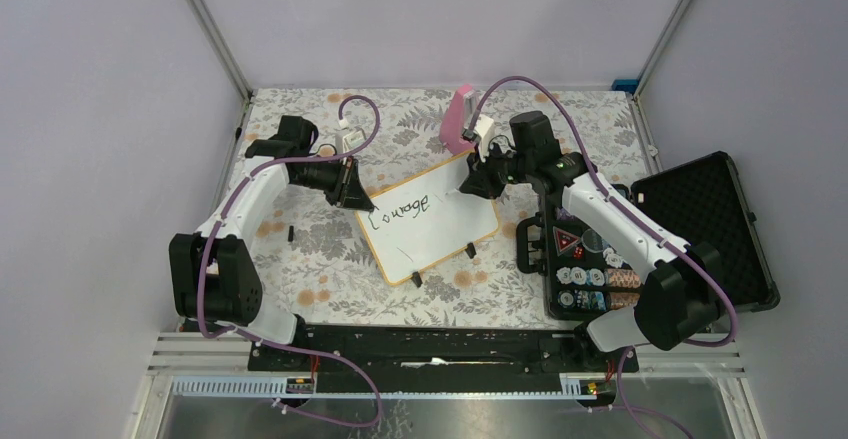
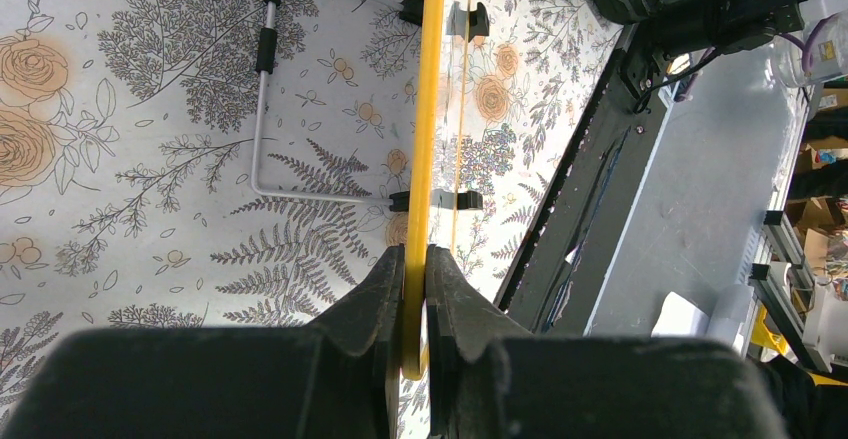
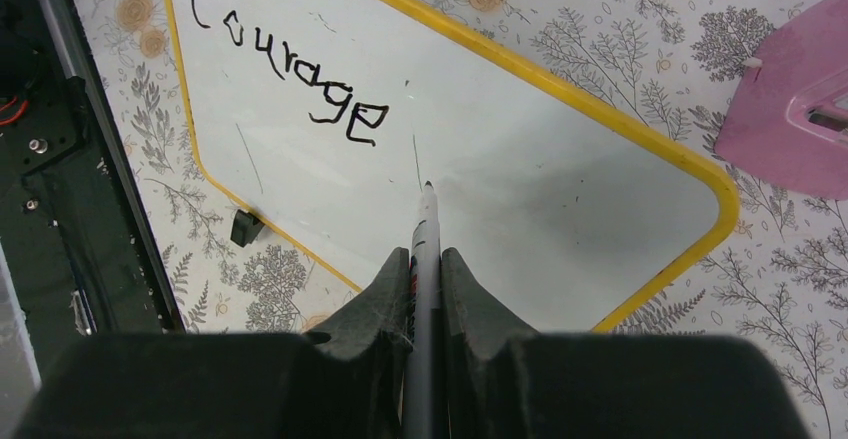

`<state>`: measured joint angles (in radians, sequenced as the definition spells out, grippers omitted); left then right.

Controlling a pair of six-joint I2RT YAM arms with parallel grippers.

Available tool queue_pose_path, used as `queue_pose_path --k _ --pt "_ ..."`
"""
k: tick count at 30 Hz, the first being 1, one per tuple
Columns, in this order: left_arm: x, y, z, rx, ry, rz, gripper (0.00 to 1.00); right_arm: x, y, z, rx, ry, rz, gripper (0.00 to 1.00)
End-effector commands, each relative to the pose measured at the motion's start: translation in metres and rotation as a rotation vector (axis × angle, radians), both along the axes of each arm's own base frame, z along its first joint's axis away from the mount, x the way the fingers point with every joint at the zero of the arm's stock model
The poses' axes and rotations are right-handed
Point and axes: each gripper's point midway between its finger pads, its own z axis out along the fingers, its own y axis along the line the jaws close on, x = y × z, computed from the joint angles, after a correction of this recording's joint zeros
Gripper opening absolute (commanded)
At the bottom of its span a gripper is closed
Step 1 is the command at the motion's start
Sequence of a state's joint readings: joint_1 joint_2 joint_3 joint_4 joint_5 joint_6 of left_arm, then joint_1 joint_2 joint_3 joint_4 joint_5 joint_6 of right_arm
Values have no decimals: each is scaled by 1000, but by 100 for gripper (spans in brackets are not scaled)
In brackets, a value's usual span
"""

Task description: Write a sentence on the whiteboard

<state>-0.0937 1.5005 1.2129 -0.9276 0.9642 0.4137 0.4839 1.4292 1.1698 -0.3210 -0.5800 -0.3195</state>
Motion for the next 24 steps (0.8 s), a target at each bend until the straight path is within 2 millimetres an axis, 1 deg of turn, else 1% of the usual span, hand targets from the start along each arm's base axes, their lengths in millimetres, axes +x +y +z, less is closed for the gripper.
queue_pose_path --k 1,6,10,16,24 --pt "12 8 -3 67 -100 8 0 3 14 26 63 -53 37 0" --pt "12 8 -4 67 -99 9 0 4 17 23 50 -60 41 0" --pt "12 8 -4 68 -99 9 0 -1 22 18 38 -58 59 0" --pt "12 8 -4 68 -99 8 0 -4 30 17 36 -58 79 0" --pt "12 8 -4 68 -99 8 0 3 36 15 24 -72 77 0"
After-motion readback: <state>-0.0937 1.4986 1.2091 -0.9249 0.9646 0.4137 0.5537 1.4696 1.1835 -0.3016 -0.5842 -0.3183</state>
